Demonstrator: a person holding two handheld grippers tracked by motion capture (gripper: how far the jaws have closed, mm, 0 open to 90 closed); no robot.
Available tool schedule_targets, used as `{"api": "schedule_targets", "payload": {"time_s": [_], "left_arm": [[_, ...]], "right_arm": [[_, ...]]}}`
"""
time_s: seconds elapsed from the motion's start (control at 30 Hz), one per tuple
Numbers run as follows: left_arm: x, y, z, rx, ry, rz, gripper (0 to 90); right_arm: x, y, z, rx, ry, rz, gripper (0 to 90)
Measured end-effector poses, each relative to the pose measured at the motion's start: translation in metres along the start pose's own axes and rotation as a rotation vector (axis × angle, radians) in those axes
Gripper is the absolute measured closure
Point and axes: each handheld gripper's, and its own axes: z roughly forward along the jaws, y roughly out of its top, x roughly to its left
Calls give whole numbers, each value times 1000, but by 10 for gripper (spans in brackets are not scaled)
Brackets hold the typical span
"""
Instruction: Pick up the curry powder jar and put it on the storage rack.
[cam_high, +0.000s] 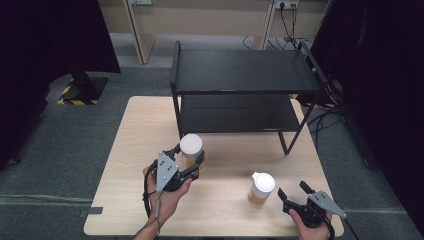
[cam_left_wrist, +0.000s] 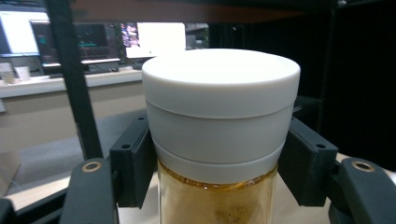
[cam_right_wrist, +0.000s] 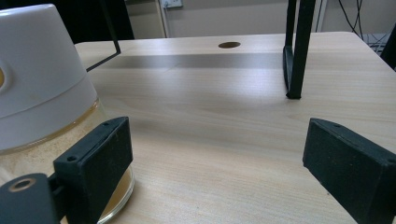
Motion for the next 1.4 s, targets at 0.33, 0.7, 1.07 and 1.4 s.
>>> {"api": "schedule_targets", "payload": {"time_s": [0.33, 0.7, 1.07, 1.4], "left_arm": [[-8, 20, 9, -51, 71, 28, 347], [-12, 47, 20, -114, 101, 46, 347], [-12, 67, 29, -152, 124, 49, 347], [-10, 78, 35, -173, 145, 42, 347]], "right_arm": [[0, 0, 0, 0, 0, 0, 84], [-1, 0, 0, 0, 0, 5, 84], [0, 0, 0, 2, 0, 4, 84], [-1, 0, 0, 2, 0, 5, 84]]}}
